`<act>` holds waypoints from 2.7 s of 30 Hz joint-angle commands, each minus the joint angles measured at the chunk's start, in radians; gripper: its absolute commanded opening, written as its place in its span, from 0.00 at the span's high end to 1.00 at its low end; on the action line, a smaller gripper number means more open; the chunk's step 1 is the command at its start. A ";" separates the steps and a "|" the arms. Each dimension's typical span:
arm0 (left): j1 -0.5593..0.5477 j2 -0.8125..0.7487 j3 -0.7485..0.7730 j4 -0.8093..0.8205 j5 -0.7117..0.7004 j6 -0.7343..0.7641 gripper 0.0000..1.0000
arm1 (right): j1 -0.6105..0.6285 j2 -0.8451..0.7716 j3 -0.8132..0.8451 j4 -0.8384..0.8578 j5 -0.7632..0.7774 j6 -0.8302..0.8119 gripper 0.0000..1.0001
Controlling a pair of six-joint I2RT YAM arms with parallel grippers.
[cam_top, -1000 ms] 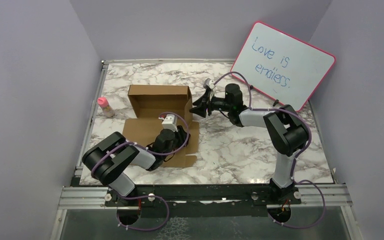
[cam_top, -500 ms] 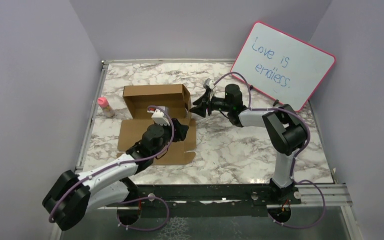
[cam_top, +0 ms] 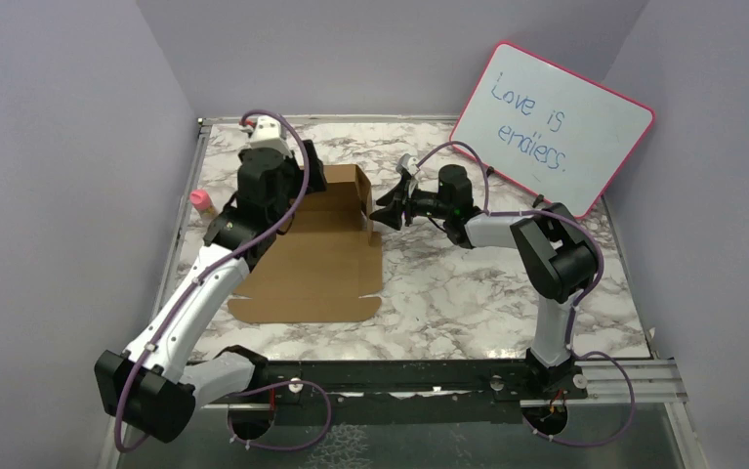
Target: Fold the paper box
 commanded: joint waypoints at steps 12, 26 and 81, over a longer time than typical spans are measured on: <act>0.563 0.292 0.214 -0.149 0.341 0.054 0.04 | 0.006 0.031 0.020 0.031 0.009 -0.009 0.48; 0.647 0.450 0.208 -0.150 0.565 0.060 0.05 | 0.006 0.044 0.044 0.048 0.005 -0.003 0.48; 0.477 0.267 -0.048 -0.130 0.786 0.022 0.10 | 0.006 -0.177 -0.282 0.246 0.305 -0.043 0.44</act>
